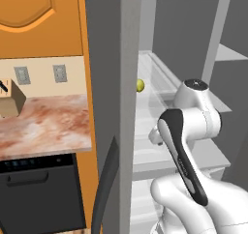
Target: Retrieve a lemon from the fridge and place it on the cutting board with the fish.
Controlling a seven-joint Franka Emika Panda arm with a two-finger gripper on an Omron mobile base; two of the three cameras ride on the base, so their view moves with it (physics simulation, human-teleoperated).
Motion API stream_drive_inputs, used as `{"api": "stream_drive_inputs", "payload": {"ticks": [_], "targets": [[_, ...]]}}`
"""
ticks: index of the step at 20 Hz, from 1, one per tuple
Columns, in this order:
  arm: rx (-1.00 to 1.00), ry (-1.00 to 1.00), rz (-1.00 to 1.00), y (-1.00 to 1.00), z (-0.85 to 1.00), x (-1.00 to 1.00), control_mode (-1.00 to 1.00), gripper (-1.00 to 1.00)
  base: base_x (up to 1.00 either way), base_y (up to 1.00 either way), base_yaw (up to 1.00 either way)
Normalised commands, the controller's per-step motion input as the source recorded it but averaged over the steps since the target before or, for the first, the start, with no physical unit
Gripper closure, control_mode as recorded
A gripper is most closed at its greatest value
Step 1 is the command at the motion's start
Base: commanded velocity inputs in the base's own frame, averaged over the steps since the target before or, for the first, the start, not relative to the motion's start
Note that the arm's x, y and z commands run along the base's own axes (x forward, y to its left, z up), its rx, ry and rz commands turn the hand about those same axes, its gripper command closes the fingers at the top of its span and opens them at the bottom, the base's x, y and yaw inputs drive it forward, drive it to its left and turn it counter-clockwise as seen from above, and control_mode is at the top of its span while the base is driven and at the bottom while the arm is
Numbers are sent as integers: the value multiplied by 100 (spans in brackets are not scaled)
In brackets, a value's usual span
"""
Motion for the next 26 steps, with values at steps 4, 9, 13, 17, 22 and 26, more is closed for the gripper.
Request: {"api": "stream_drive_inputs", "payload": {"ticks": [4, 9, 13, 17, 22, 26], "targets": [[4, -31, -1, 9, 71, -6, -100, -100, 0, 0, 0], [11, -4, -15, 1, 80, 1, -100, -100, 0, 0, 0], [10, 0, -17, 1, 54, 0, -100, -100, 0, 0, 0], [-3, -6, -7, 13, 18, 0, -100, -100, 0, 0, 0], [0, -8, -1, 2, 44, 11, -100, -100, 0, 0, 0], [0, -3, -1, 0, 38, 43, -100, -100, 0, 0, 0]]}}
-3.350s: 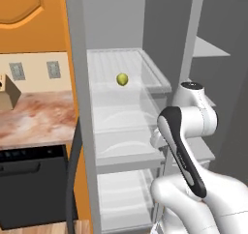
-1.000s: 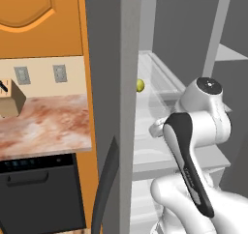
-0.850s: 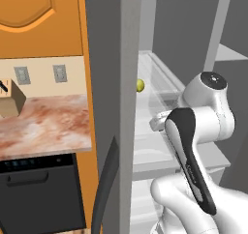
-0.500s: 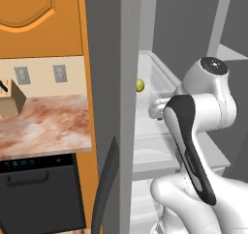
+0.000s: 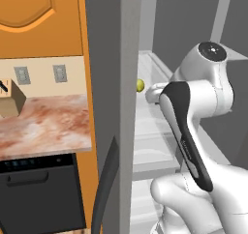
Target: Retrieve a lemon from the fridge and place it on the cutting board with the fish.
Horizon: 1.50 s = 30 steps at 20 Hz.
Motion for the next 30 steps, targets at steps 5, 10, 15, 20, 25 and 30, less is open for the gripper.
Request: {"api": "stream_drive_inputs", "payload": {"ticks": [5, 10, 15, 20, 25, 30], "targets": [[0, 0, 0, 2, 6, 50, -100, -100, 0, 0, 0], [0, 0, 0, 18, 0, 59, -100, -100, 0, 0, 0], [0, 0, 0, 29, 0, 67, -100, -100, 0, 0, 0], [0, 0, 0, 4, -2, 60, -100, -100, 0, 0, 0], [-1, 0, 0, 0, -17, 61, -100, -100, 0, 0, 0], [0, 0, 0, 2, -14, 60, -100, -100, 0, 0, 0]]}}
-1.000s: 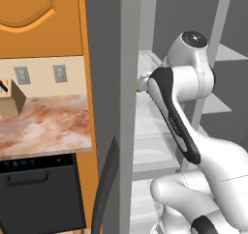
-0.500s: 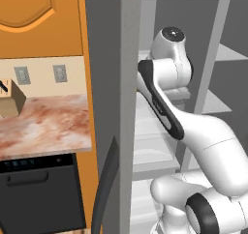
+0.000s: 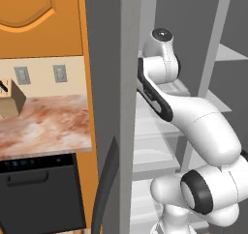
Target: Retrieve a lemon from the fridge and place it on the cutting board with the fish.
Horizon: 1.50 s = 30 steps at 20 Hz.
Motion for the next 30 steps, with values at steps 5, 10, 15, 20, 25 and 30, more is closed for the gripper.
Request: {"api": "stream_drive_inputs", "payload": {"ticks": [5, 10, 15, 20, 25, 30], "targets": [[0, 0, 0, 0, -16, 52, -100, -100, 0, 0, 0], [0, 3, 0, 0, -7, 9, -100, -100, 0, 0, 0], [0, 4, -1, 0, 0, -10, -100, -100, 0, 0, 0], [-1, 1, 0, 0, -2, -1, -100, -100, 0, 0, 0], [0, 0, 0, 0, -8, 0, -100, -100, 0, 0, 0], [-1, 2, 0, 0, -10, 0, -100, -100, 0, 0, 0]]}}
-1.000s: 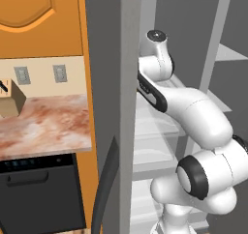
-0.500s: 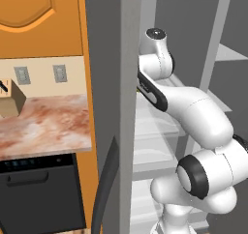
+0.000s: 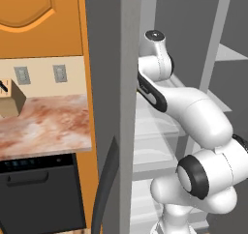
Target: Retrieve a lemon from the fridge and place it on the cutting board with the fish.
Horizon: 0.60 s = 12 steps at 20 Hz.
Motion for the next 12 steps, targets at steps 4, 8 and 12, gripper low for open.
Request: {"api": "stream_drive_inputs", "payload": {"ticks": [4, 8, 12], "targets": [[-2, 3, 0, 0, -12, 0, -100, -100, 0, 0, 0], [-2, 3, 0, 0, -9, 0, -100, -100, 0, 0, 0], [-3, 4, 0, 0, -13, 0, -100, -100, 0, 0, 0]]}}
